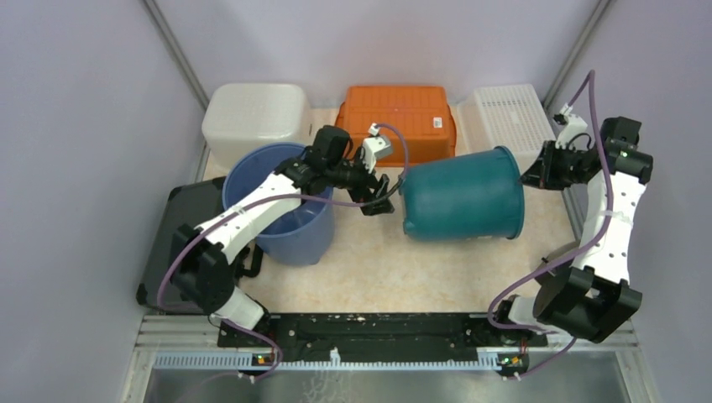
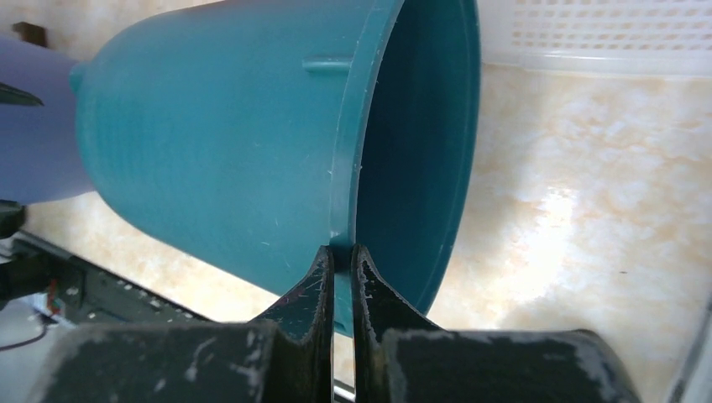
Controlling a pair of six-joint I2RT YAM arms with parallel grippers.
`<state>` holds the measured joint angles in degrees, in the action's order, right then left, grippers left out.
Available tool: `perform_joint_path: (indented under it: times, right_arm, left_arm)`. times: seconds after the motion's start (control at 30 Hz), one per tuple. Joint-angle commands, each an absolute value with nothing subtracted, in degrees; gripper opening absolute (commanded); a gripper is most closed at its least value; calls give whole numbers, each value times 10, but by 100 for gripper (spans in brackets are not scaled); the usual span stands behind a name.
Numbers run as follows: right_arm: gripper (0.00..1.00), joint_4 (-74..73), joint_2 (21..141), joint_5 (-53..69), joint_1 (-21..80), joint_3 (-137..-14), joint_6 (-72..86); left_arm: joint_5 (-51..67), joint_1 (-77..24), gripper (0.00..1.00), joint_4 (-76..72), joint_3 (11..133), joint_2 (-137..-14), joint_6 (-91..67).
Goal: Turn the large container upside down
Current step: Turn the container upside down at the center of the board.
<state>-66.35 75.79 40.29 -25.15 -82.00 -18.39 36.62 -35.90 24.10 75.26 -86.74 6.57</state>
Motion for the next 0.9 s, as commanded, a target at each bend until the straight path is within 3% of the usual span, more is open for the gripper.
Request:
perform_joint_path:
  times: [0.0, 0.1, 0.37, 0.47, 0.87]
  right_arm:
    - [0, -627, 728, 343, -240, -845, -186]
    - [0, -621, 723, 321, -227, -836, -187]
    - [22, -613, 701, 259, -175, -834, -184]
    - [26, -627, 699, 249, -169, -850, -190]
    - [38, -680, 683, 198, -157, -874, -241]
  left_arm:
    - [408, -354, 99, 228, 751, -904, 31]
    - [441, -353, 98, 210, 758, -924, 20]
    - [497, -349, 85, 99, 746, -955, 9]
    - [495, -350, 83, 89, 753, -972, 5]
    - [391, -350, 85, 60, 753, -951, 2]
